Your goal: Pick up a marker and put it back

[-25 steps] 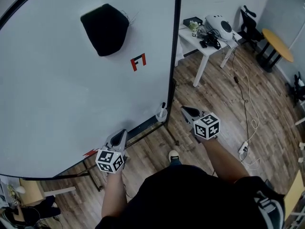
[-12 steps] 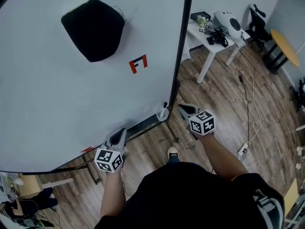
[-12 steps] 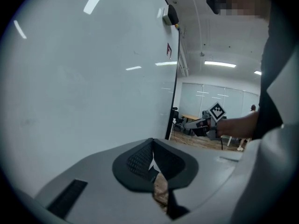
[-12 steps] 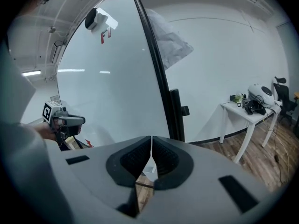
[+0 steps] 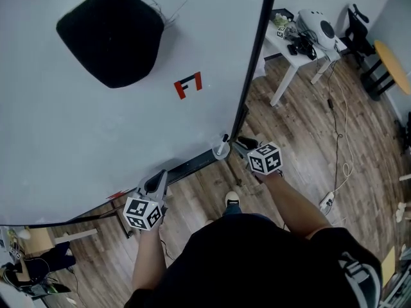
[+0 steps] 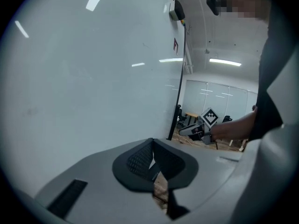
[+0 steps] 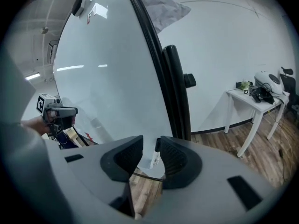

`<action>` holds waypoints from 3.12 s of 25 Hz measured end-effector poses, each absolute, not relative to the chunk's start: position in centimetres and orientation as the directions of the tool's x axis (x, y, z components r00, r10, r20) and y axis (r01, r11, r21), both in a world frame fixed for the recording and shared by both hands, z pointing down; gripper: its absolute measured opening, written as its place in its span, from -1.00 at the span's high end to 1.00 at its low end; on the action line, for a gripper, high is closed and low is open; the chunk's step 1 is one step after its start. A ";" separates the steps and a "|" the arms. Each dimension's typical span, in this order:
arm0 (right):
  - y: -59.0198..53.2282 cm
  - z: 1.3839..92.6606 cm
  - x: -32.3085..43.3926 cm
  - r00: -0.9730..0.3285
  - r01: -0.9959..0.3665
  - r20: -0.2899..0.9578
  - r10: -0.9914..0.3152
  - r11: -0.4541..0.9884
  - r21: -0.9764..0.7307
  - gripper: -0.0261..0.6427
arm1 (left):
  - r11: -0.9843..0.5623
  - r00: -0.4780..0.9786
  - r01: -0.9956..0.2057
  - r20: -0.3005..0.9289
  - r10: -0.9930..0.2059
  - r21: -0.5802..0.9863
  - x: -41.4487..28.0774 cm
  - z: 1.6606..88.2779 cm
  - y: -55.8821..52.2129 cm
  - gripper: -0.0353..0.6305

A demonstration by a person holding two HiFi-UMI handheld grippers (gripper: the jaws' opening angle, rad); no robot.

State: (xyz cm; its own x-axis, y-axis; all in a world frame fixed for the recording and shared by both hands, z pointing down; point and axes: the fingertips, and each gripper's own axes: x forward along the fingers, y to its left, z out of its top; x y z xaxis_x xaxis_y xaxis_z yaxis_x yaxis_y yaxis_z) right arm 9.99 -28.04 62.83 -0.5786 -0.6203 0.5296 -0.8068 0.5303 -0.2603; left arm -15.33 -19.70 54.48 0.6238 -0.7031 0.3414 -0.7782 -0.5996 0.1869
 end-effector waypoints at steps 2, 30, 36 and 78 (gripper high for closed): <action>-28.4 63.9 9.9 -0.581 -0.804 0.545 -0.605 0.530 -0.268 0.56 | -0.593 0.619 -0.782 0.349 -0.703 0.193 -15.4 54.8 -19.8 0.85; -31.8 70.5 7.2 -0.586 -0.793 0.622 -0.520 0.527 -0.306 0.62 | -0.553 0.599 -0.799 0.389 -0.700 0.235 -15.7 57.1 -21.0 0.85; -32.1 70.6 6.7 -0.586 -0.792 0.620 -0.521 0.532 -0.301 0.70 | -0.545 0.592 -0.805 0.386 -0.708 0.235 -16.2 57.3 -20.9 0.85; -27.1 59.0 7.2 -0.601 -0.786 0.466 -0.650 0.585 -0.198 0.74 | -0.607 0.637 -0.769 0.320 -0.701 0.201 -16.1 54.3 -17.6 0.85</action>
State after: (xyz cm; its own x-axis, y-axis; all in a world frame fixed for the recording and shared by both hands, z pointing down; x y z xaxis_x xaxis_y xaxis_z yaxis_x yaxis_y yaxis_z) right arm 7.16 -27.12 59.05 -0.6007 -0.6496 0.4661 -0.7864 0.5852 -0.1978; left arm -16.06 -17.57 54.27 0.6374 -0.7007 0.3204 -0.7686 -0.6073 0.2011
